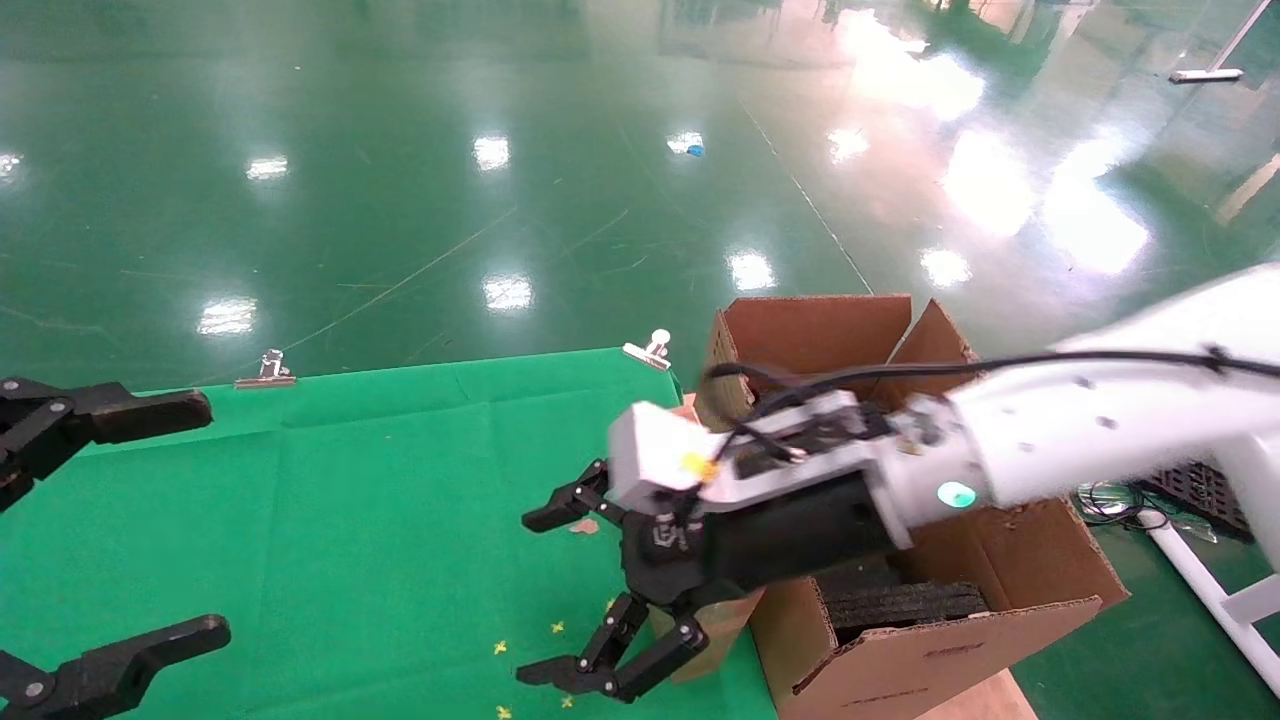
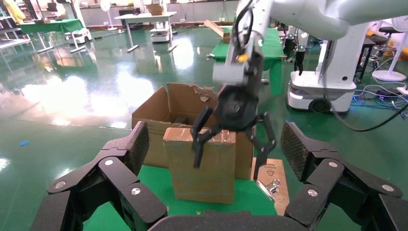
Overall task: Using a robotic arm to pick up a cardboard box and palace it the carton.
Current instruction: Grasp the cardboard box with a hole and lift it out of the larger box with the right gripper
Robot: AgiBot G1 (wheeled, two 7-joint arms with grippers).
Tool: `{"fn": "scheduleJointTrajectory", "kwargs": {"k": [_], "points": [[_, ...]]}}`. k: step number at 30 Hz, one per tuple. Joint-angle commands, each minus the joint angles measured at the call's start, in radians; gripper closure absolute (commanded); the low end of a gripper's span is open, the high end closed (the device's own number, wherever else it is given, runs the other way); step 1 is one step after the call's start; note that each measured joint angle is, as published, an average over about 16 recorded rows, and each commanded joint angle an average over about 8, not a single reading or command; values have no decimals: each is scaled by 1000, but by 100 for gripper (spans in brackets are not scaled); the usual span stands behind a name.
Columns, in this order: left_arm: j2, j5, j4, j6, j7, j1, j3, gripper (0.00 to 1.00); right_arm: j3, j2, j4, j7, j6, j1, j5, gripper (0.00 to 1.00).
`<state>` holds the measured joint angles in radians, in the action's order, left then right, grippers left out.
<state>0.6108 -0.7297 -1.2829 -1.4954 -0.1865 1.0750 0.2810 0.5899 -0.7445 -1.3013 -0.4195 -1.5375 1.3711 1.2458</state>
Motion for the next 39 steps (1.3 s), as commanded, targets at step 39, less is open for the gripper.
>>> {"fn": "scheduleJointTrajectory", "kwargs": {"k": [39], "points": [[-1,2,0,1,1,1,3,0,897,-175,180,-521,-23,783,167,0]]}}
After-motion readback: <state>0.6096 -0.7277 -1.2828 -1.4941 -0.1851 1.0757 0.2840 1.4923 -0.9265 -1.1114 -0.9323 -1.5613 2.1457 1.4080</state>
